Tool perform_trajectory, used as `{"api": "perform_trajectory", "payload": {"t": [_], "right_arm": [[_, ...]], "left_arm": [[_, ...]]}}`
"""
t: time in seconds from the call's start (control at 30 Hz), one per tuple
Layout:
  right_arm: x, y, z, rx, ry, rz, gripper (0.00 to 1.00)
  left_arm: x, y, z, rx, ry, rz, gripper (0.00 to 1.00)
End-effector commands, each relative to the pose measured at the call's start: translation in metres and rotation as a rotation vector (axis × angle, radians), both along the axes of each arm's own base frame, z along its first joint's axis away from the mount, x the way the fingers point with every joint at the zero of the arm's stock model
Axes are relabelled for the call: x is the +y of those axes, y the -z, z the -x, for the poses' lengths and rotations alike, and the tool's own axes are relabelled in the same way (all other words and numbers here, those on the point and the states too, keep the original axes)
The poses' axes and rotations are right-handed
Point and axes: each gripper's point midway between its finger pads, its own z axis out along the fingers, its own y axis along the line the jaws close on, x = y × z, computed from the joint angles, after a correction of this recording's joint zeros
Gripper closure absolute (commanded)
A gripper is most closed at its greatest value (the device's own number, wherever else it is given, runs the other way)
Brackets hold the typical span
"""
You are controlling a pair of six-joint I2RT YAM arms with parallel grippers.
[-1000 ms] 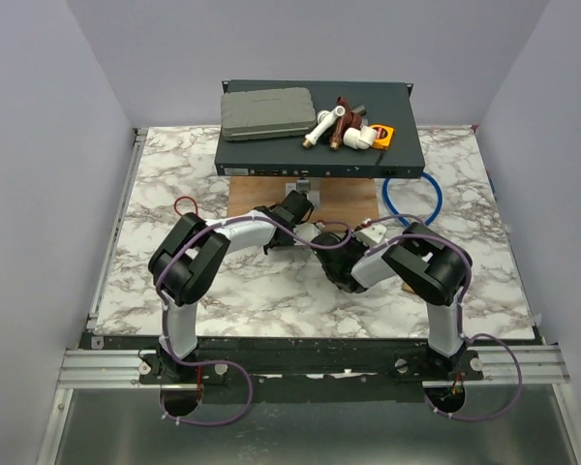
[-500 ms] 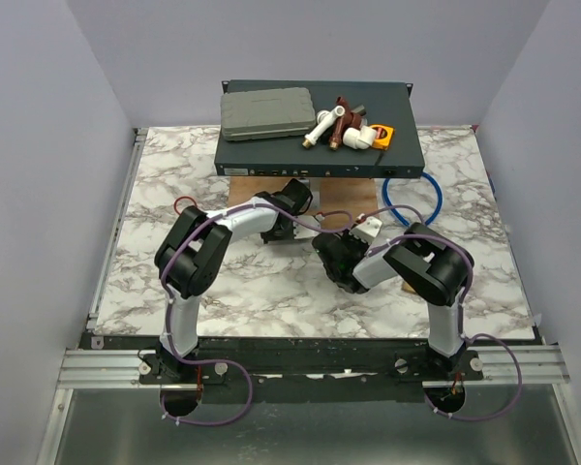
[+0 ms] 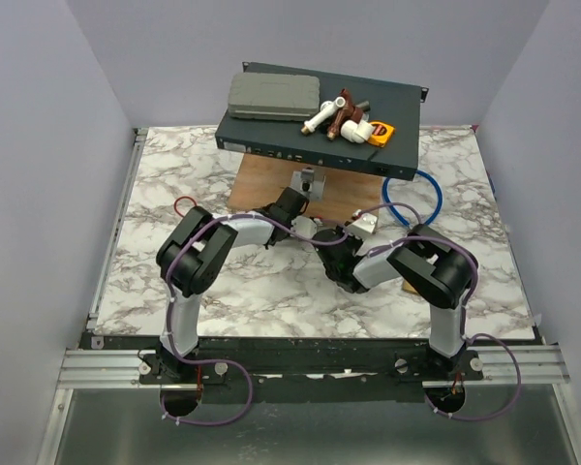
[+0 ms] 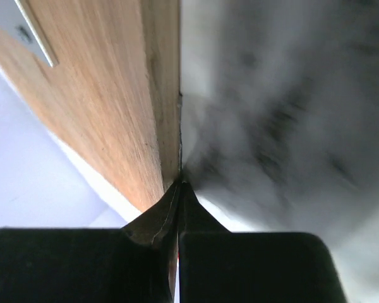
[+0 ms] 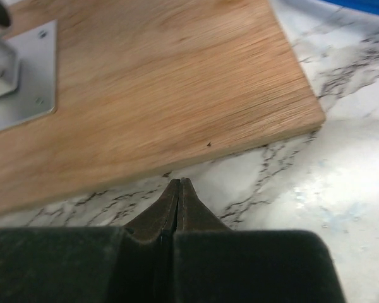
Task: Unlock with the key
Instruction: Move the distractor to the center of the board.
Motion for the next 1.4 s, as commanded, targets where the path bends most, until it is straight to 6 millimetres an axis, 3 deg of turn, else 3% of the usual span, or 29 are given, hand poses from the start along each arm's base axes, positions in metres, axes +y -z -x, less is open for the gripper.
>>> {"api": "perform_trajectory", "payload": {"t": [0.0,0.3,0.43,0.53,0.7,0.83,1.03,1.23,1.37], "right_arm": [[0.004,0.101,0.065,0.421,-0.239,0.101,0.99],[-0.018,0.109,0.044,0.466,-0.131,0.034,0.99],[-0.035,0.121,0.050,0.507,-0.008,0.055,0.99],[-0.036,0.113,0.053,0.484,-0.006,0.047,0.99],[-0.014,0.101,0.078,0.490,-0.125,0.161,0.99],[-0.004,0.078,0.092,0.466,-0.172,0.182,0.99],[-0.029,0.065,0.103,0.490,-0.065,0.212,0.99],[-0.051,0.086,0.112,0.527,0.077,0.279,0.99],[-0.061,0.098,0.111,0.514,0.120,0.323,0.99]], "left_arm": [[0.002,-0.030,-0.105,-0.431,-0.016,0.076,1.00],[-0.006,-0.036,-0.123,-0.416,-0.010,0.095,1.00],[-0.006,-0.033,-0.123,-0.397,-0.022,0.105,1.00],[-0.005,-0.033,-0.117,-0.369,-0.039,0.123,1.00],[0.000,-0.028,-0.081,-0.193,-0.079,0.184,1.00],[0.004,-0.042,-0.064,-0.113,-0.121,0.253,0.94],[0.011,-0.056,-0.024,0.094,-0.165,0.334,0.93],[0.037,-0.041,0.032,0.290,-0.167,0.326,0.95],[0.058,-0.043,0.062,0.391,-0.193,0.349,0.95]]}}
